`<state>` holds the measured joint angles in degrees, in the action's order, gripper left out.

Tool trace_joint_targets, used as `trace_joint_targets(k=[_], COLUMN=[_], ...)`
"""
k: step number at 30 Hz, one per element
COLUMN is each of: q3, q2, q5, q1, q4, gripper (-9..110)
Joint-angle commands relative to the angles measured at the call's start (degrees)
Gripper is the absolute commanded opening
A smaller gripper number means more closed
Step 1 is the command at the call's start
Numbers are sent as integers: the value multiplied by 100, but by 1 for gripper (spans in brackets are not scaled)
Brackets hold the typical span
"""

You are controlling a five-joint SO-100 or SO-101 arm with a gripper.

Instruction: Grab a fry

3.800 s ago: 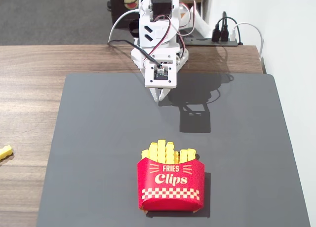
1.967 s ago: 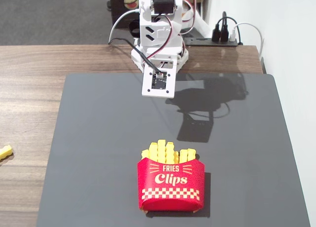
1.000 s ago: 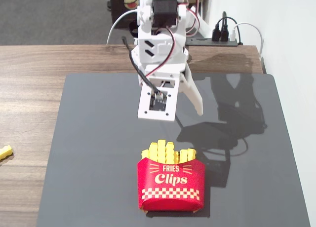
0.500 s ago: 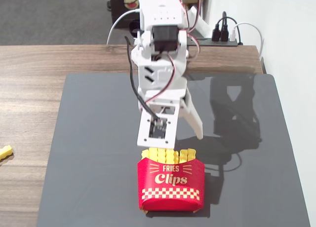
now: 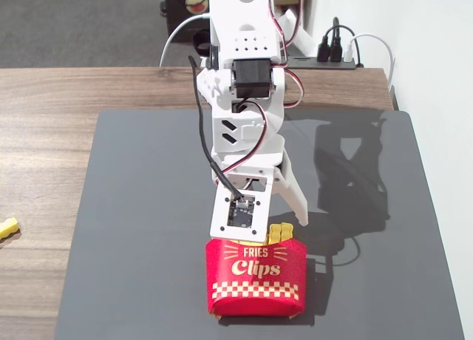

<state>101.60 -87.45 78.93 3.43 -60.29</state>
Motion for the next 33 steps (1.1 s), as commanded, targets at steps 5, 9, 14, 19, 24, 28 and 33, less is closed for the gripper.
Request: trace_joint_targets(k=[5, 9, 14, 19, 24, 28, 33], q3=[-237, -237, -141, 88, 193, 272, 369], q2=[35, -35, -35, -88, -123, -158, -193], q5=[-97, -132, -185, -272, -378, -431, -422], q1=[202, 246, 272, 308, 352, 369, 316], q4=[44, -18, -26, 18, 53, 44, 88], gripper=[36, 36, 36, 36, 36, 36, 33])
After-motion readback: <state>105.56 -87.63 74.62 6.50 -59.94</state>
